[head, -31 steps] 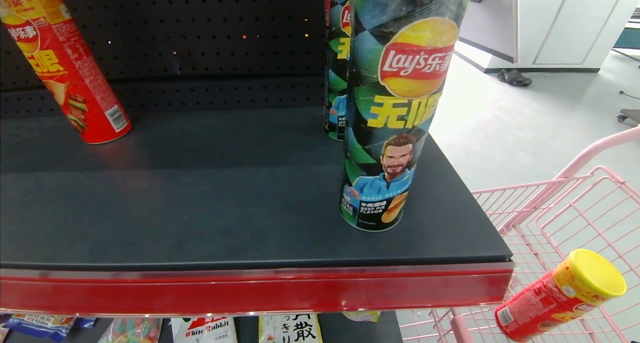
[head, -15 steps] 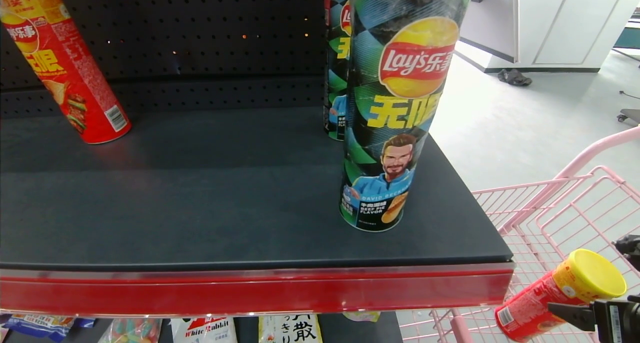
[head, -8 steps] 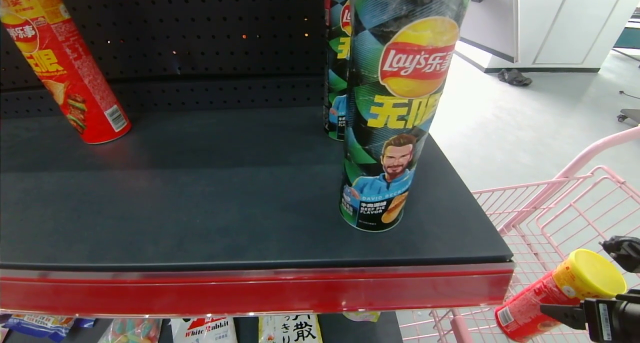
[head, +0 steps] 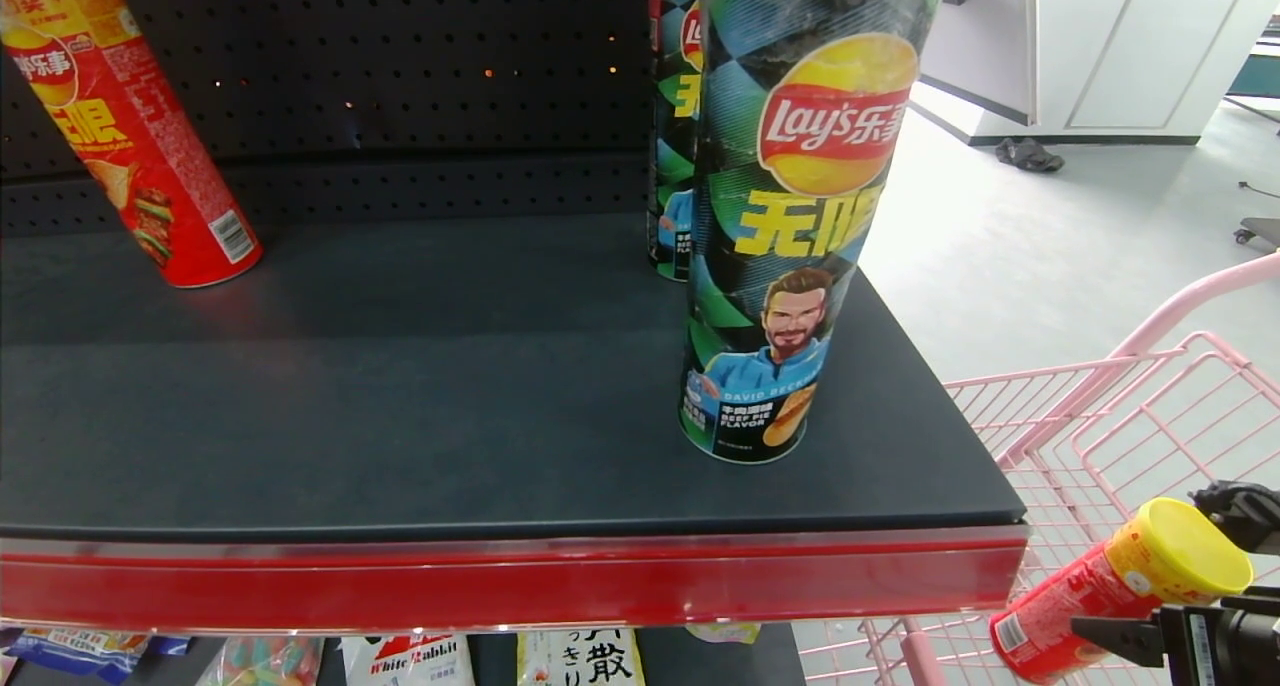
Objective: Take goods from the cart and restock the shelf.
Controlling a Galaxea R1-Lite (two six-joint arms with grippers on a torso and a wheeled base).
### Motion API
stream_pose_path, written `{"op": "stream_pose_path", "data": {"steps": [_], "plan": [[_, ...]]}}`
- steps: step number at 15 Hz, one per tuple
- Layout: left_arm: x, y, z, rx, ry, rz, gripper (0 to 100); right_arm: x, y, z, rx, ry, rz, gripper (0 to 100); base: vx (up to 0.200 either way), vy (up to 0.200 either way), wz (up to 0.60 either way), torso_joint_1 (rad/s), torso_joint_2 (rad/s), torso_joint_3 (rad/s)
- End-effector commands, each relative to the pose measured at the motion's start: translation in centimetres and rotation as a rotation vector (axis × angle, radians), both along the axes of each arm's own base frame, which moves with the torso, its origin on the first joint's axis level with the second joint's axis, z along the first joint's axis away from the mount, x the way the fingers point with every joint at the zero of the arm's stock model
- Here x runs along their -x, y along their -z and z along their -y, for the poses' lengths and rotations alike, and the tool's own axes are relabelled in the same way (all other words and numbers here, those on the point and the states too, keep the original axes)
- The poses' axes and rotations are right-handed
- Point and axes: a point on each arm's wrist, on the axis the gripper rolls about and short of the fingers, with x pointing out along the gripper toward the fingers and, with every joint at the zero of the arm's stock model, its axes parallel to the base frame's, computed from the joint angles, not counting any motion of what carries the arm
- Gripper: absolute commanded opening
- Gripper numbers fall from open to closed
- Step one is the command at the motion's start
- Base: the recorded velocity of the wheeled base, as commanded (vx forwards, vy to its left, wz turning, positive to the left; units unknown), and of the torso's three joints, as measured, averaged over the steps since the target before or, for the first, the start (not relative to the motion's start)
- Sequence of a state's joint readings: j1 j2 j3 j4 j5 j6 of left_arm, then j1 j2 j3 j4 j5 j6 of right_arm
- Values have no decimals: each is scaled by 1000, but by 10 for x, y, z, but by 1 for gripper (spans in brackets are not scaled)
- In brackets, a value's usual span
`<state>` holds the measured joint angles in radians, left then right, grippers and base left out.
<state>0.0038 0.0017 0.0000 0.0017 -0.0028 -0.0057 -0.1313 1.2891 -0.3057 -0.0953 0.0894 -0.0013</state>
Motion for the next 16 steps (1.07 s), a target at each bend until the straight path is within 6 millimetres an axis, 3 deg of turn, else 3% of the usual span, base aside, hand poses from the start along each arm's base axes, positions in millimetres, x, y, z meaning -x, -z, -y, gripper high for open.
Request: {"op": "stream_pose_path", "data": {"steps": [1, 16], "plan": [[0, 0, 0, 0, 1, 0, 100, -2, 1, 0, -2, -3, 0, 100, 0, 0, 0, 0, 0, 0], [0, 0, 0, 0, 1, 0, 100, -19, 7, 4, -88, -48, 17, 100, 0, 0, 0, 0, 0, 0]]}}
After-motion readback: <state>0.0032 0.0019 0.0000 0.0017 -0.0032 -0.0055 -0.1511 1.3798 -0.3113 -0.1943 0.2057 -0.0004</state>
